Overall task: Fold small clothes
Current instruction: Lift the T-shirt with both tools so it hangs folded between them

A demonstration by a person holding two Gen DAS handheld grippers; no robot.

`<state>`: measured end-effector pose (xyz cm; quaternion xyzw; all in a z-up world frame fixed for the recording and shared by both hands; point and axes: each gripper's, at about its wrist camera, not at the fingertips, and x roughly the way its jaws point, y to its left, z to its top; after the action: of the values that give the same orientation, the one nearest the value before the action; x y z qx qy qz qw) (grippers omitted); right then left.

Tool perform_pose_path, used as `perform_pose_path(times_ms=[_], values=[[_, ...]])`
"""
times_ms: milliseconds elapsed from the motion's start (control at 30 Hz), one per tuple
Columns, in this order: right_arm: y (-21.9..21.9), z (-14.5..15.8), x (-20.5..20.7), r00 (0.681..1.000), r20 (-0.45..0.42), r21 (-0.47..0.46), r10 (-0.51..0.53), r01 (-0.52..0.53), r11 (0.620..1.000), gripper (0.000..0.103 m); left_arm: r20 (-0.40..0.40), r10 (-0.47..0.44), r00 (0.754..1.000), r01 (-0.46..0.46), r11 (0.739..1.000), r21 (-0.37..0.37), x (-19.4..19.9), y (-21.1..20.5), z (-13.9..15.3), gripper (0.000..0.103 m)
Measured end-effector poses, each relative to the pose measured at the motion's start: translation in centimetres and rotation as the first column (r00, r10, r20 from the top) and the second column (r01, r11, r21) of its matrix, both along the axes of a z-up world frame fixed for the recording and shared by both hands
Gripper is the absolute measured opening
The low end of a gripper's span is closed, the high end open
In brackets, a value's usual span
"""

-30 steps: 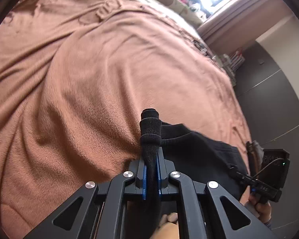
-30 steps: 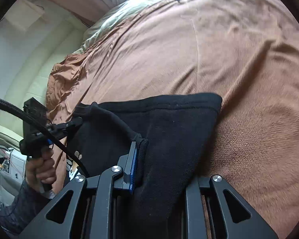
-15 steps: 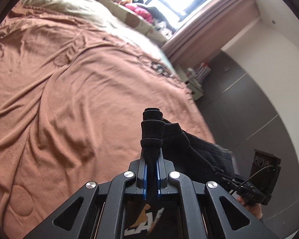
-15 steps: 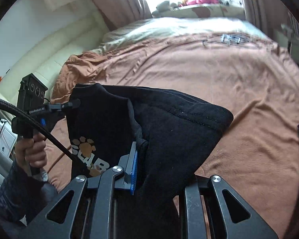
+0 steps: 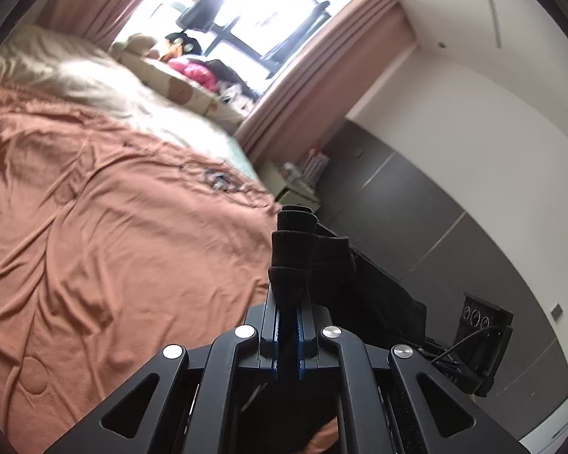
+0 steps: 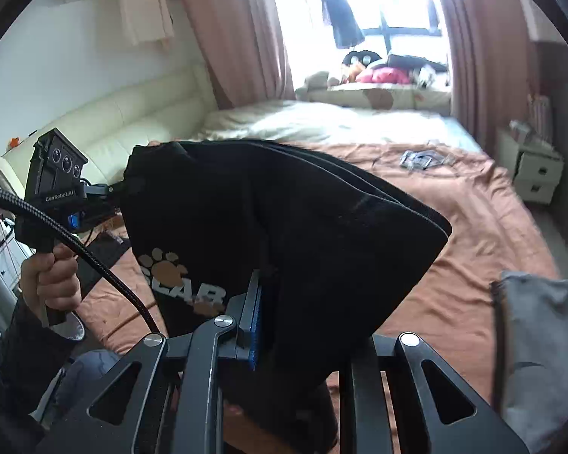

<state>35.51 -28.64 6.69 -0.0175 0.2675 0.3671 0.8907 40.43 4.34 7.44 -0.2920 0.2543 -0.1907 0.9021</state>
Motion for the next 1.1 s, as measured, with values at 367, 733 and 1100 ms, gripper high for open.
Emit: perform_pose_path(times_ms=[367, 733, 1100], values=[[-9.1, 5.2, -11.6, 0.975, 0.148, 0.014, -0.165, 0.164, 0.986, 0.014, 0.123, -0.106, 0.987, 0.104, 0.994, 0.021, -3.6, -7.4, 7.2, 0.006], [-17.4, 6.7, -17.9, 0.924, 0.193, 0.048, -0.331, 0.328, 0.943, 0.014, 0.132, -0.244, 0.961, 0.239, 0.970, 0.050, -3.9, -17.3, 9.5, 0.006], [-24.0, 7.4, -22.1, 0.827, 0.199, 0.088, -0.525, 0.519, 0.850, 0.014, 0.108, -0.401, 0.910, 0.398, 0.916, 0.048, -0.7, -27.6, 9.9, 0.006]])
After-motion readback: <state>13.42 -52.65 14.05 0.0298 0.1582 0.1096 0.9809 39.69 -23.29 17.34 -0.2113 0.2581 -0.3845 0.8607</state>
